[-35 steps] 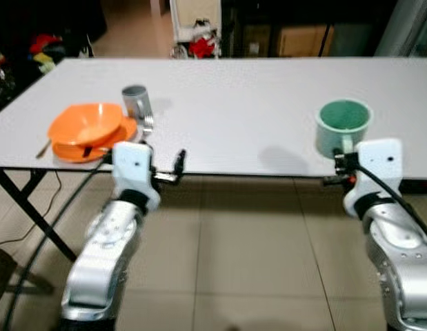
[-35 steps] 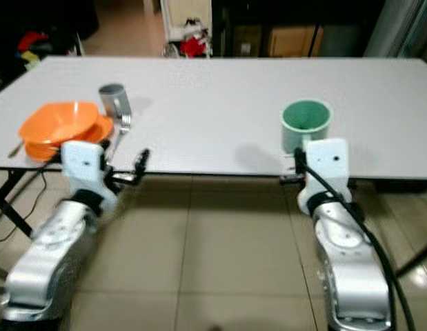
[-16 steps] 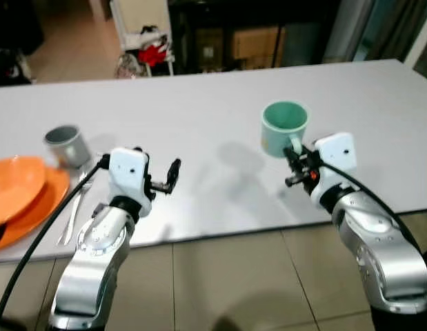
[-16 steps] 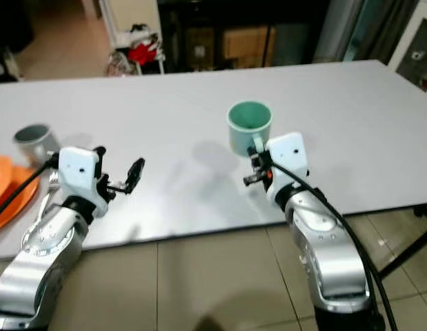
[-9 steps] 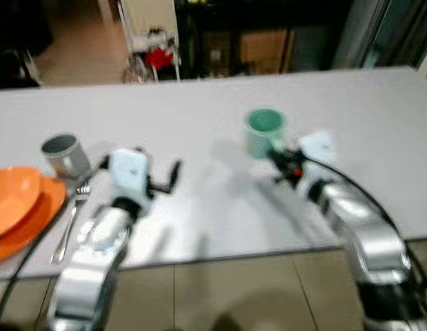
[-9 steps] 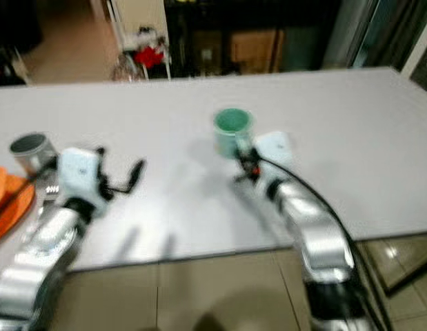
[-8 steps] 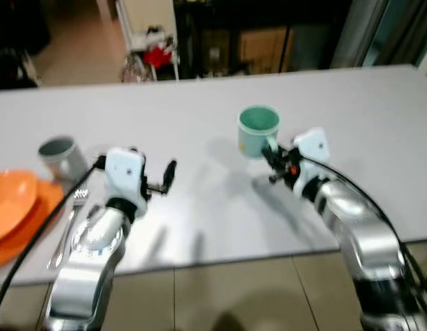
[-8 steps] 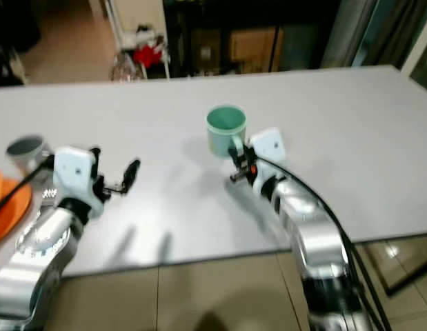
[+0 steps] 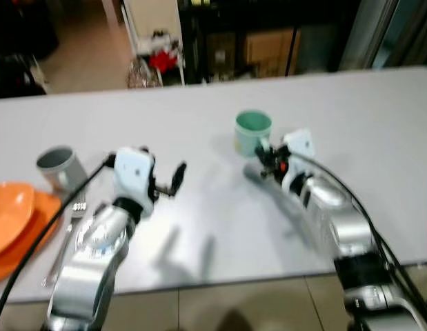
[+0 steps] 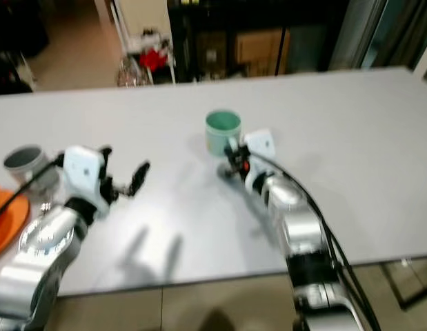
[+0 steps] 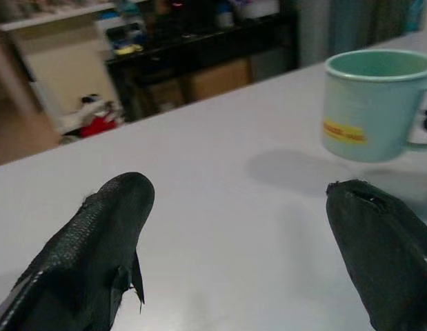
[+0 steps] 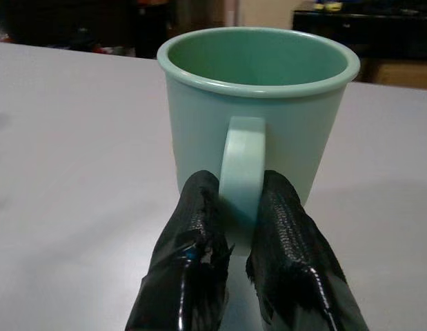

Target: Setting the table

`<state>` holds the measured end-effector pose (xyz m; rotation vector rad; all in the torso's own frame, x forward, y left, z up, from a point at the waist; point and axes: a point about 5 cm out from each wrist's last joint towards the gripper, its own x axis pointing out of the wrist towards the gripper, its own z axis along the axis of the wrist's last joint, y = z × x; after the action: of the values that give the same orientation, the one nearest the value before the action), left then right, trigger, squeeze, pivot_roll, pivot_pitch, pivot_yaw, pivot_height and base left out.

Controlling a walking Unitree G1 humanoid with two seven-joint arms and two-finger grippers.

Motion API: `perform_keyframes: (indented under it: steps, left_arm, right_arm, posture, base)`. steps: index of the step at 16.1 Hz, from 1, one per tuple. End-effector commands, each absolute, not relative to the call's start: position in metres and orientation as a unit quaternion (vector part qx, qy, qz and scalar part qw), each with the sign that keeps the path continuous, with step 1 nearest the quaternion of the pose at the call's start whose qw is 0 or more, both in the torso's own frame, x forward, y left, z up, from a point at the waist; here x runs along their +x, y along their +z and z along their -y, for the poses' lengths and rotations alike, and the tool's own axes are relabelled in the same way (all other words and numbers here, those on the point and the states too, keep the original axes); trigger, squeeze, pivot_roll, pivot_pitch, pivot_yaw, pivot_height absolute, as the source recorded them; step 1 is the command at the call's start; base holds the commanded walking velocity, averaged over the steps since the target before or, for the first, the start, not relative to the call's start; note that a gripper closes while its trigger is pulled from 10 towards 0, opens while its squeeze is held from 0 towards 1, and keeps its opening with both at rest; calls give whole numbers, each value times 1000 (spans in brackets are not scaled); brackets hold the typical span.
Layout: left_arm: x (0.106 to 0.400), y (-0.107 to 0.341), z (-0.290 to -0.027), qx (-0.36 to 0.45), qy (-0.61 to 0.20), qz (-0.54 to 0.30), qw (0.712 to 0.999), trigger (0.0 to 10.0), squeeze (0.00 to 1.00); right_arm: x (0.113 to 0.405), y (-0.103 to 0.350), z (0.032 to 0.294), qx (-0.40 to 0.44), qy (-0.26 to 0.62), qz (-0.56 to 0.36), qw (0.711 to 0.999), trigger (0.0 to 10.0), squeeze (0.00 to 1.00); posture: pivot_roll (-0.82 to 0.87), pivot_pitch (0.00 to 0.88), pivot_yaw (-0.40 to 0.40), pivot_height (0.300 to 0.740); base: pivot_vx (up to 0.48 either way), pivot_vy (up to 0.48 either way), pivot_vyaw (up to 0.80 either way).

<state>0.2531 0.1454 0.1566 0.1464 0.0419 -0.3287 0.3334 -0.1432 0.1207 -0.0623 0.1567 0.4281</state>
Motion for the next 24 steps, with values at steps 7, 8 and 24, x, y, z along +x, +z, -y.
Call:
perform_keyframes:
  steps: [7, 8, 24]
  left_arm:
    - [242, 157, -134, 88, -291, -46, 951, 10000, 671]
    - [241, 157, -133, 88, -304, -49, 947, 10000, 675]
    - [239, 162, -131, 77, -352, -50, 932, 10000, 671]
  right_arm:
    - [354, 105, 151, -26, 174, -88, 980, 10000, 0]
    - [356, 103, 151, -27, 172, -89, 981, 10000, 0]
    - [319, 105, 171, -37, 145, -60, 987, 10000, 1000]
  posture:
    - [2, 0, 69, 740]
    - [4, 0, 70, 740]
    - [-17, 0, 86, 740]
  base:
    - [0, 0, 0]
    - [0, 0, 0]
    - [0, 0, 0]
